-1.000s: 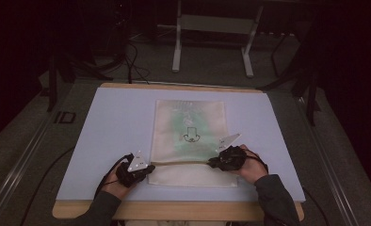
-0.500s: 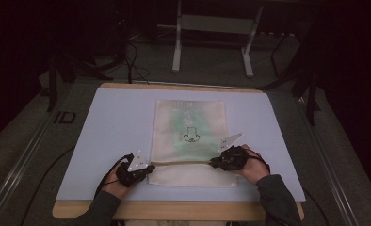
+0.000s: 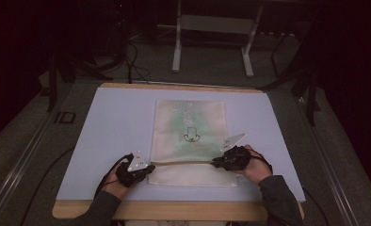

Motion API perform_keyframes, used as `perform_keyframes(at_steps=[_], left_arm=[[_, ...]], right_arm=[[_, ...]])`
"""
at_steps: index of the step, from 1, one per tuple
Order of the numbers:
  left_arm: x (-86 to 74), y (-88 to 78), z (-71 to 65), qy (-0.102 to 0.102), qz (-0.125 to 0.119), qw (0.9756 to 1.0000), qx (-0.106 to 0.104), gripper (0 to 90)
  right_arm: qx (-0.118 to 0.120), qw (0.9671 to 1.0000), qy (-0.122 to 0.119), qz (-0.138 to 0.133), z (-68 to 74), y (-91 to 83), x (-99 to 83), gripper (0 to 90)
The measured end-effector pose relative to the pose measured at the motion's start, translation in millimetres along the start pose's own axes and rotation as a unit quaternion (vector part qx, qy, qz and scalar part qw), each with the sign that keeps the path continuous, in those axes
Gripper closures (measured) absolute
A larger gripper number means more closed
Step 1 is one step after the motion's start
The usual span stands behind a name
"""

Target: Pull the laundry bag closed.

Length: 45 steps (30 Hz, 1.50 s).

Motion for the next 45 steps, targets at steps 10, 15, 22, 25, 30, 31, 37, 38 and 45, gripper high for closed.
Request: perform_keyframes(at_steps=[10, 15, 22, 25, 30, 31, 37, 38, 45], left_arm=[[0.0, -0.1, 0.3, 0.000, 0.000, 1.0000, -0.002, 89.5], [-0.1, -0.1, 0.6, -0.001, 0.000, 1.0000, -0.002, 89.5], [-0.1, -0.2, 1.0, -0.001, 0.001, 1.0000, -0.003, 89.5], [0.0, -0.1, 0.5, -0.001, 0.000, 1.0000, -0.003, 89.4], [0.0, 0.0, 0.3, -0.001, 0.000, 1.0000, -0.002, 89.5], [0.0, -0.1, 0.6, -0.001, 0.001, 1.0000, -0.003, 89.4], [-0.1, -0.1, 0.8, -0.002, 0.000, 1.0000, -0.003, 89.4], [-0.2, -0.2, 0.7, -0.002, 0.000, 1.0000, -0.003, 89.5], [-0.1, -0.1, 0.3, -0.002, 0.000, 1.0000, -0.002, 89.5]], right_arm=[[-0.002, 1.0000, 0.005, 0.001, -1.9, -4.0, -4.4, 82.0], [-0.002, 0.9999, 0.010, -0.001, -2.8, -4.4, -6.9, 82.0], [-0.002, 0.9999, 0.010, -0.002, -3.7, -5.4, -7.9, 82.0], [-0.003, 0.9999, 0.011, -0.004, -3.6, -5.9, -8.1, 82.0], [-0.004, 0.9999, 0.014, -0.002, -3.8, -6.4, -10.2, 82.0], [-0.005, 0.9999, 0.014, 0.000, -4.4, -7.0, -11.0, 82.0], [-0.010, 0.9997, 0.021, -0.002, -7.3, -12.1, -16.6, 82.0], [-0.010, 0.9997, 0.021, -0.003, -7.8, -12.4, -17.4, 82.0], [-0.014, 0.9995, 0.028, -0.003, -9.2, -15.7, -22.1, 82.0]])
Point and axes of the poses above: each handheld gripper's, and its own axes: y roughly forward along the jaws, x roughly out of its top, z roughly to its left, the point moved 3 cm from there along y, roughly forward along the jaws, and after that the axes turned 6 degrees about -x, right-handed, at the moved point
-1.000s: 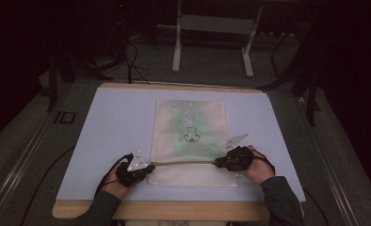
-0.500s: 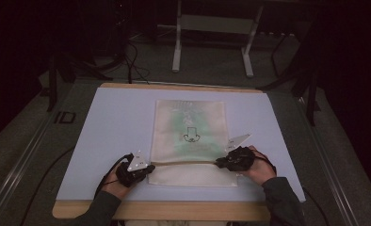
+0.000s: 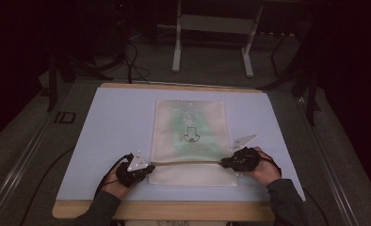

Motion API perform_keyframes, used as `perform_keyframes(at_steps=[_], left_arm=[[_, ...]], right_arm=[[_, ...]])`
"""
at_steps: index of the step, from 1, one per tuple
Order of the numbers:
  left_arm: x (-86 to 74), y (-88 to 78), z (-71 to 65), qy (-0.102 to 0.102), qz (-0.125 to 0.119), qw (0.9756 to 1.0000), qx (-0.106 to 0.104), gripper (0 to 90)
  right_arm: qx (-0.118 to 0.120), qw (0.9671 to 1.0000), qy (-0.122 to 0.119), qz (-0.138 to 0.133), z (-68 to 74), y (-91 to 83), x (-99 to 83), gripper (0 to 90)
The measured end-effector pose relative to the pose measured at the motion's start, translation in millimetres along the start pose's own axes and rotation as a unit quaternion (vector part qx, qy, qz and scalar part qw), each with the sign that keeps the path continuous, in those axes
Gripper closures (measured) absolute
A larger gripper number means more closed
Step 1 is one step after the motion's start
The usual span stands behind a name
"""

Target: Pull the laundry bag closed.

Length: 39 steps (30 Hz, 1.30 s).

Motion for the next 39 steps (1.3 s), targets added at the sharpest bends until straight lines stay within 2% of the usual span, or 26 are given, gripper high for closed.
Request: perform_keyframes(at_steps=[25, 39], left_arm=[[0.0, 0.0, 0.2, 0.000, 0.000, 1.0000, 0.000, 89.5], [-0.1, 0.0, 0.0, -0.001, 0.000, 1.0000, -0.001, 89.4]], right_arm=[[-0.013, 0.9998, 0.013, 0.000, -8.4, -10.6, -11.0, 81.9], [-0.012, 0.9997, 0.023, -0.003, -11.9, -13.5, -17.6, 81.9]])
Point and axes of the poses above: each handheld gripper's, and its own axes: y roughly forward along the jaws, x roughly out of its top, z roughly to its left, the point moved 3 cm from there along y, roughly forward along the jaws, and after that the axes turned 6 degrees about -x, right-handed, at the moved point
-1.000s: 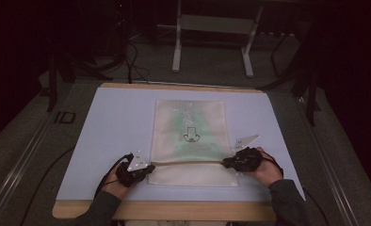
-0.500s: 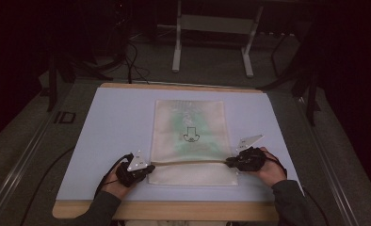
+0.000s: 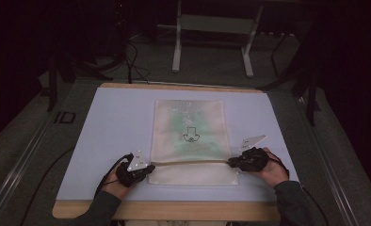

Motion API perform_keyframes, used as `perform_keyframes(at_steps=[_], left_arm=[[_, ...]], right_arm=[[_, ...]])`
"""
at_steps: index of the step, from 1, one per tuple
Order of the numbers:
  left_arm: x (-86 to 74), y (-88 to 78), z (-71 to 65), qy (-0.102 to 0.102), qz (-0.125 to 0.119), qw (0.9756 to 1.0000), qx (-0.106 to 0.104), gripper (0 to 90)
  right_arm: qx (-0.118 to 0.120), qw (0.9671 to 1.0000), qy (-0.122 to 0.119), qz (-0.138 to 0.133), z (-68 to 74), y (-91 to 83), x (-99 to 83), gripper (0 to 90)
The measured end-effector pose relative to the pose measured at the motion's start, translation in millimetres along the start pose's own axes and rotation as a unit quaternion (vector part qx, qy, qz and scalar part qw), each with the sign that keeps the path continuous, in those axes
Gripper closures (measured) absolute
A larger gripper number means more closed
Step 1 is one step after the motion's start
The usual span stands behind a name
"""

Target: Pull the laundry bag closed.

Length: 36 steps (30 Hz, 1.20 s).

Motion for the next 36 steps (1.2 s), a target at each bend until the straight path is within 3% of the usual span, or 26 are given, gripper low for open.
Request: perform_keyframes(at_steps=[23, 36], left_arm=[[0.1, 0.0, -0.1, 0.000, 0.000, 1.0000, 0.001, 89.4], [0.5, 0.1, -0.6, -0.002, 0.001, 1.0000, 0.003, 89.1]], right_arm=[[-0.001, 0.9999, 0.014, 0.001, -1.5, 0.2, -11.8, 81.7], [0.001, 0.9984, 0.043, -0.036, -1.3, -1.6, -16.6, 75.0]])
Point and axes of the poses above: each handheld gripper's, and its own axes: y roughly forward along the jaws, x roughly out of its top, z roughly to its left, the point moved 3 cm from there along y, roughly forward along the jaws, and after that the axes turned 6 degrees about -x, right-handed, at the moved point
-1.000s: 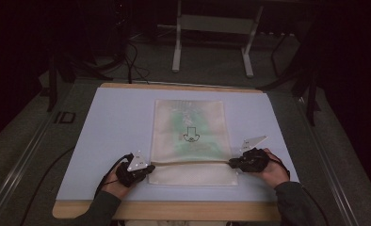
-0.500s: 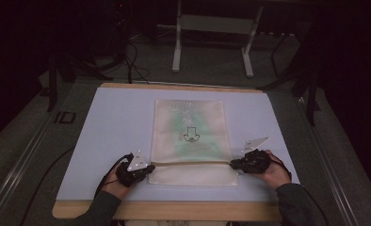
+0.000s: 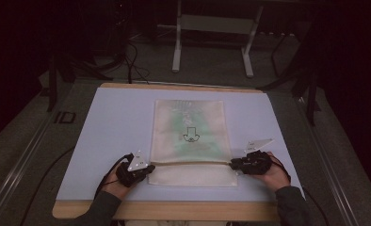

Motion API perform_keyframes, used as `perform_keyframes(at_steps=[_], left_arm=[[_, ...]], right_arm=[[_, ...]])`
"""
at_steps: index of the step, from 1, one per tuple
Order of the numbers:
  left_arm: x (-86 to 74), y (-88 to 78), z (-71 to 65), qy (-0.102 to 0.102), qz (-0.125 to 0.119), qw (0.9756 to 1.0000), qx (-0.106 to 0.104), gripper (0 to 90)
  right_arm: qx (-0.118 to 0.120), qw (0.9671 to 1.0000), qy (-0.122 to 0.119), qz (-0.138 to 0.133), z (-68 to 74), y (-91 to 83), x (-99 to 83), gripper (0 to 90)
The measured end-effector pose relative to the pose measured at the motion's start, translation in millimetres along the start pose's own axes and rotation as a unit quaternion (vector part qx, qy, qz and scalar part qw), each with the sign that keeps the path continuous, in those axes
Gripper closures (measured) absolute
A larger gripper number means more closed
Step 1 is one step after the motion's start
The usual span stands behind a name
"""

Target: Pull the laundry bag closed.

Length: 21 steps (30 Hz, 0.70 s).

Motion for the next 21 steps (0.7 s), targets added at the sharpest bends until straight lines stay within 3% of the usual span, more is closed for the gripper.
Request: perform_keyframes(at_steps=[21], left_arm=[[-1.2, -0.4, -0.8, 0.001, -0.010, 0.9999, -0.004, 85.7]], right_arm=[[-0.038, 0.9973, 0.032, -0.055, -7.9, -18.1, -1.3, 72.9]])
Point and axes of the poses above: each handheld gripper's, and its own axes: y roughly forward along the jaws, x roughly out of its top, z roughly to its left, the point moved 3 cm from there along y, roughly forward along the jaws, and after that the axes turned 6 degrees about -x, right-handed, at the moved point
